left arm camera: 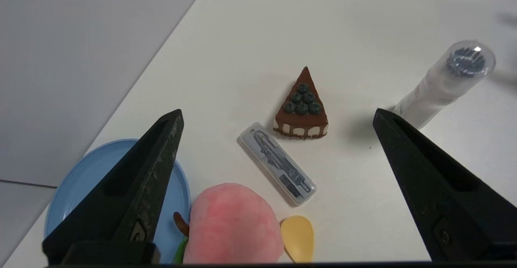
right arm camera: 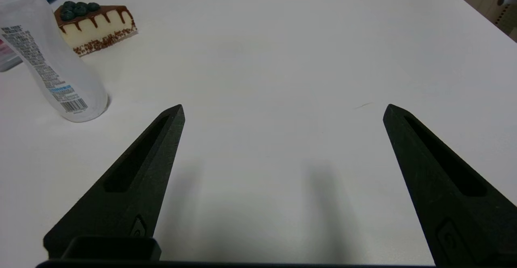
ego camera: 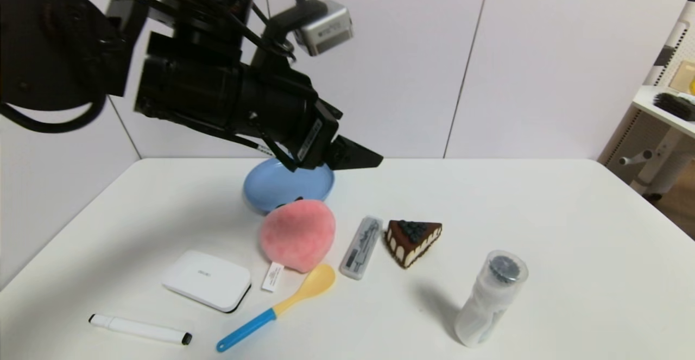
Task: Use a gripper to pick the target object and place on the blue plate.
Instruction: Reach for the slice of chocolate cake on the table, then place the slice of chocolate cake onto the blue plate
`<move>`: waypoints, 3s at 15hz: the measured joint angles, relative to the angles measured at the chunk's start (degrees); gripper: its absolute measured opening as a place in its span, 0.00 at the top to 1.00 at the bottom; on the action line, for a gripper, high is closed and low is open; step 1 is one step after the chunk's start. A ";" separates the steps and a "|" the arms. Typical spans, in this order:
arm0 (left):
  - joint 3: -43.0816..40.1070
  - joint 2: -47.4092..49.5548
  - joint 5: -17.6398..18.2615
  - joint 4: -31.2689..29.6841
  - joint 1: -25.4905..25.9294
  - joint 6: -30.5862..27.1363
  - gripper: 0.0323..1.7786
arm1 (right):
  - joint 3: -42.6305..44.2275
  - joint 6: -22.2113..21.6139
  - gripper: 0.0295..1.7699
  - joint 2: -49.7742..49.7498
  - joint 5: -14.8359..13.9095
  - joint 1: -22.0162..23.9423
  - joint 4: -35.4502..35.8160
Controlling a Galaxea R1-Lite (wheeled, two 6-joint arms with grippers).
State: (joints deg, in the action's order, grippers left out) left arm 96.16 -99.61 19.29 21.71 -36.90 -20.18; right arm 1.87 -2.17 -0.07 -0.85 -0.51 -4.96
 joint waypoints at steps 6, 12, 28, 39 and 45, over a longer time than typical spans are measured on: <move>-1.65 -8.39 -0.16 -4.38 -4.11 -0.85 0.05 | 0.00 -0.02 0.04 0.00 0.00 0.00 0.00; -4.49 -15.82 -0.29 -14.88 -5.79 -0.82 0.05 | -0.02 0.00 0.04 0.00 0.00 0.02 -0.02; -4.18 -27.98 -2.32 -21.60 -7.64 -0.57 0.05 | 0.02 -0.02 0.04 0.00 -0.02 0.00 0.00; -3.33 -30.21 -5.23 -23.03 -7.58 -0.16 0.41 | 0.00 -0.02 0.04 0.00 0.01 0.00 -0.02; -3.06 -28.37 -5.23 -24.77 -7.45 -0.09 0.54 | 0.00 -0.02 0.04 0.00 0.00 0.02 -0.02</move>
State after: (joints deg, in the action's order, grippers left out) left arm 93.10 -127.98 14.06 -3.06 -44.35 -20.26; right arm 1.87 -2.19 -0.07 -0.85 -0.49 -4.99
